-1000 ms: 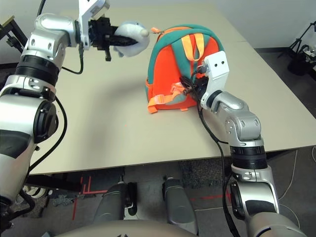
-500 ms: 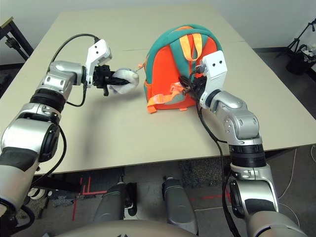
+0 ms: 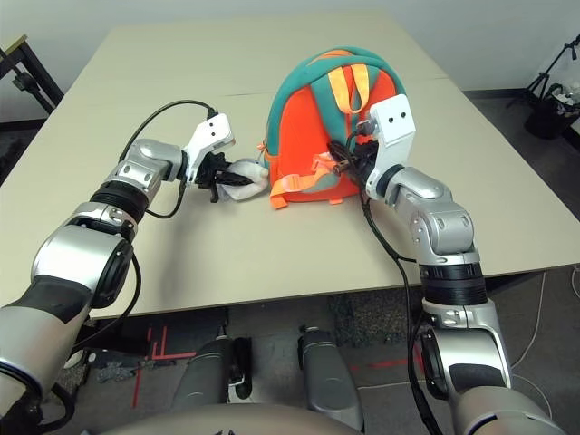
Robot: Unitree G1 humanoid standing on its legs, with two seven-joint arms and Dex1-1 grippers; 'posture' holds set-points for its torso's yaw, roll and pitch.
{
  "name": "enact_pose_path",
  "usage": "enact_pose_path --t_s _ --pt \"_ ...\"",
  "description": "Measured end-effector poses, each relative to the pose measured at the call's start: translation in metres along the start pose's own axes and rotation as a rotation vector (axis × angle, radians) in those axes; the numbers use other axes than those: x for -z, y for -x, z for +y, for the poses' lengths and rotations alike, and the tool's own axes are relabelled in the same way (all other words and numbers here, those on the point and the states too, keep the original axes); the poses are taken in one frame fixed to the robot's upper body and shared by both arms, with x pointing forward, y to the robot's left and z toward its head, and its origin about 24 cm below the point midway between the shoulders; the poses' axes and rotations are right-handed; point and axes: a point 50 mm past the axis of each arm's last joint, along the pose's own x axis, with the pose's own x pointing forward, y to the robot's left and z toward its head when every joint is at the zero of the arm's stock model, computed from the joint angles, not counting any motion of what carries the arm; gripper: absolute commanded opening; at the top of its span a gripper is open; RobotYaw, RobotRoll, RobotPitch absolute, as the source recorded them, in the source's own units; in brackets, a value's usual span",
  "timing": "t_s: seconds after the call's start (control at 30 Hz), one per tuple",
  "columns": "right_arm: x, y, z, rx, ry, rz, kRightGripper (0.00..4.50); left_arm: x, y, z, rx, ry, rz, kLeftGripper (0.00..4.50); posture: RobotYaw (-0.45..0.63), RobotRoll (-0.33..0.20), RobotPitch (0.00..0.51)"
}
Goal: Put the pencil case into the backpack and zip it.
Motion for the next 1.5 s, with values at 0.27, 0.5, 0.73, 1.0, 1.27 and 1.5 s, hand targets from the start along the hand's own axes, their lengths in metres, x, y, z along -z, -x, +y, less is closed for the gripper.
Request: enact_pose_path --t_s 0.27,0.5,0.73,1.0,1.27,1.5 --pt "-0.007 0.012 -0.004 -0.109 -0.033 0.086 3.66 -0.022 0.035 0.012 0.031 0.072 -0.115 4.50 -0.20 0.000 0.097" --pt "-0.022 0.036 -0.014 -0.201 -0.041 0.182 4.46 -0.033 0.064 0.012 0.034 0.059 -0.145 4.50 -0.20 0.000 0.107" --pt "-0.033 0.061 -0.023 -0.253 -0.070 0.238 4.46 -0.026 0.079 0.009 0.012 0.088 -0.140 4.50 -0.21 0.000 0.111" --pt "-0.027 0.087 -0.057 -0.045 -0.100 0.218 4.46 -0.012 0.111 0.004 -0.085 0.188 -0.251 4.50 -0.19 0.000 0.121" --pt "-0.002 0.094 -0.090 0.287 -0.112 0.109 4.46 0.032 0.130 -0.007 -0.315 0.335 -0.372 4.50 -0.16 0.000 0.139" --pt "0.018 0.092 -0.103 0.483 -0.137 -0.018 4.46 0.057 0.137 -0.011 -0.579 0.422 -0.544 4.50 -0.15 0.000 0.146"
